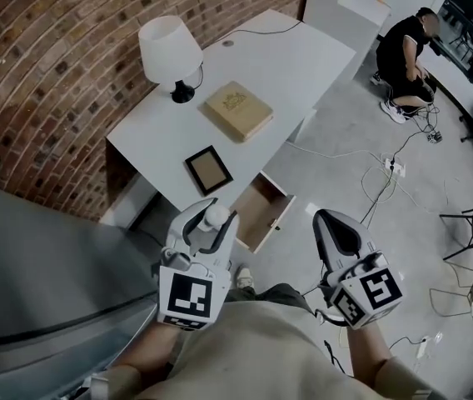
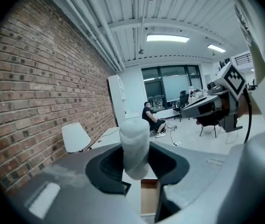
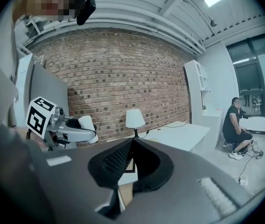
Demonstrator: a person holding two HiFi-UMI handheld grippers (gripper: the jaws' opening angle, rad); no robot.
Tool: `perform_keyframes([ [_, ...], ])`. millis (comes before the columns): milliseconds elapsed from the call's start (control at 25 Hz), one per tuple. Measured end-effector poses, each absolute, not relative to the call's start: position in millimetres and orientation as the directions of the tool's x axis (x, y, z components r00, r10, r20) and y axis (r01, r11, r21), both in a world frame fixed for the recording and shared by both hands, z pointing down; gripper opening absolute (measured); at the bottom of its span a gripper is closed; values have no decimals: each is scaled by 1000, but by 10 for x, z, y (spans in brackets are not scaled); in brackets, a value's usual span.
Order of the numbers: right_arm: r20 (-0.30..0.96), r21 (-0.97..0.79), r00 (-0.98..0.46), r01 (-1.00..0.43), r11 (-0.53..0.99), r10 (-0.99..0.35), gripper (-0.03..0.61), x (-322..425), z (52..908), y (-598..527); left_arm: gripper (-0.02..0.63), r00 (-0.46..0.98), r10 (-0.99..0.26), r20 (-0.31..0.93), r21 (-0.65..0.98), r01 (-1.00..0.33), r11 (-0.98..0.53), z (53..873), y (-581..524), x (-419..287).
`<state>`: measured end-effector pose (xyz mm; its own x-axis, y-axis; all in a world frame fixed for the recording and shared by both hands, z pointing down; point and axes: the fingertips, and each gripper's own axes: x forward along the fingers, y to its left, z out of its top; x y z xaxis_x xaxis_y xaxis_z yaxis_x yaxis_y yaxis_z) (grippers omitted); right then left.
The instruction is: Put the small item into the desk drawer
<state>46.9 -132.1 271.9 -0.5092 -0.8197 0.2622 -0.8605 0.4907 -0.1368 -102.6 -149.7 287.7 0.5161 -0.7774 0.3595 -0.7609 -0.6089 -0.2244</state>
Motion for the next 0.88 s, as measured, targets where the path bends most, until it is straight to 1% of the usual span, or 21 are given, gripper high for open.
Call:
perform_keyframes([
  [240,292,-149,-514,-858,492,-807,4,557,2875,-1550,147,495,-772,399,-221,-765,-605,3018,-1704,-985],
  [440,326,-206,-522,-853,480,-788,3,722,3128,-1713,147,438,-744,505,-197,-781,-593,3370,-1852,-894],
  [680,359,-265,-539,-842,471,-762,5,869,3569,-1984,147,428,-677,598,-132,-781,-610,3995,-2112,-636],
  [760,377,-284,-544,-838,466,-750,3,911,3769,-2068,147,436,-657,615,-91,-788,-609,4245,-2197,-530],
  [880,403,-314,-551,-833,455,-731,3,936,4105,-2210,147,448,-595,668,-26,-785,-619,4700,-2281,-369],
])
